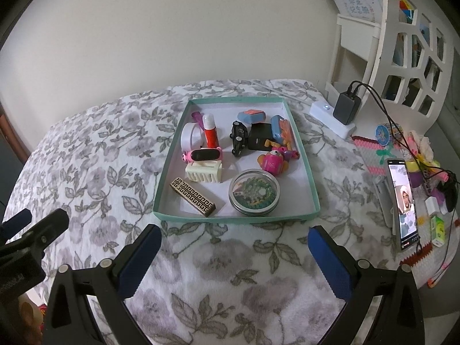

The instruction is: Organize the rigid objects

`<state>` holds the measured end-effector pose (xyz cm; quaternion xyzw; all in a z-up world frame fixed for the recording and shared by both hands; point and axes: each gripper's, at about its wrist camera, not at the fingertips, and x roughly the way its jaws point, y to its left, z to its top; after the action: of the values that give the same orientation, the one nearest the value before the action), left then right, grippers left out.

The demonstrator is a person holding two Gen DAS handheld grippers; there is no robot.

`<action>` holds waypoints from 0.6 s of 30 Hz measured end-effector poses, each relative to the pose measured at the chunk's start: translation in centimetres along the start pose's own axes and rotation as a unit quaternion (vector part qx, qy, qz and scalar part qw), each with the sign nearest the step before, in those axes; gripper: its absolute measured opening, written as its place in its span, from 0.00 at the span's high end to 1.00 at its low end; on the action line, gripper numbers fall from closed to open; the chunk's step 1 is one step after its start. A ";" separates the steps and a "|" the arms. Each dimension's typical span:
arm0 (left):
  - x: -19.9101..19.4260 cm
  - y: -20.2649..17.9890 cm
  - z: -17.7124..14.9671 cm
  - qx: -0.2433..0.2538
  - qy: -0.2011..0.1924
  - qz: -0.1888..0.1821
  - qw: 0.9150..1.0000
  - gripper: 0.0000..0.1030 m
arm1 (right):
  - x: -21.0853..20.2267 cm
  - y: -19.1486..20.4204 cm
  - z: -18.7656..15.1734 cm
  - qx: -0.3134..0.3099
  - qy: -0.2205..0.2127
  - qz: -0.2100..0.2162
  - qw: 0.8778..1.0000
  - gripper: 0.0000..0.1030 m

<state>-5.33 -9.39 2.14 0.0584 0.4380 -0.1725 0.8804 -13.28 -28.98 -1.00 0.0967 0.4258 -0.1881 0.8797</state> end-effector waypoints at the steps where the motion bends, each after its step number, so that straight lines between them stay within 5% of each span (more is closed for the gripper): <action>1: 0.0 0.0 0.0 -0.001 0.000 0.000 1.000 0.01 | 0.0 0.0 0.0 -0.001 0.001 0.001 1.000 0.00; 18: 1.1 0.3 -0.3 -0.017 0.016 0.014 1.000 0.01 | 0.4 0.0 0.0 -0.007 0.008 0.000 1.000 0.00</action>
<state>-4.89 -9.31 1.08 0.0521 0.4536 -0.1521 0.8766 -13.04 -29.06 -1.28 0.0926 0.4343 -0.1842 0.8768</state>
